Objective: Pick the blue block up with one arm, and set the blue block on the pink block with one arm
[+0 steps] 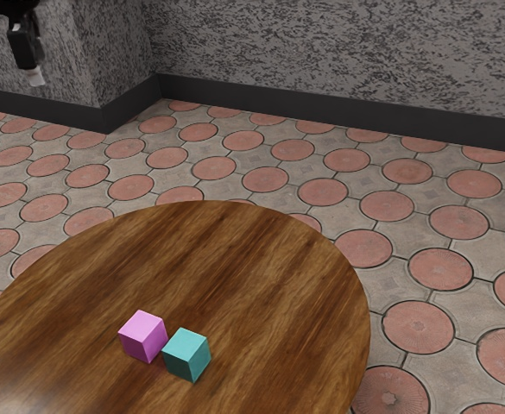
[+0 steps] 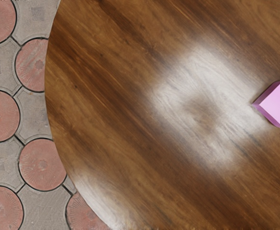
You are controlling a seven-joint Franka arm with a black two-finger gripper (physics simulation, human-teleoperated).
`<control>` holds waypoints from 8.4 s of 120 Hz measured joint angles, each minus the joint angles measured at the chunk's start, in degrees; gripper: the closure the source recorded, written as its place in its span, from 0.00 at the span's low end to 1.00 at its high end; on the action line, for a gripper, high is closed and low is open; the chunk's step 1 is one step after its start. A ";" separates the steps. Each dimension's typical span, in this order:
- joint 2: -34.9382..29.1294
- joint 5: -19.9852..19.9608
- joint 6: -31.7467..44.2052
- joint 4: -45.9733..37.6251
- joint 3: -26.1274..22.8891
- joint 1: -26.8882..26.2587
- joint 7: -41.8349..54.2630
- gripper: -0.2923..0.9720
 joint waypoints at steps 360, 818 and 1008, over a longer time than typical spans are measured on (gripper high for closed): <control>-11.85 -6.04 68.11 -82.35 -31.78 0.38 105.55 0.23; -15.64 -0.37 67.02 -79.37 -28.89 0.35 105.59 0.48; -19.14 6.64 58.83 -80.27 -18.67 -0.38 105.62 0.54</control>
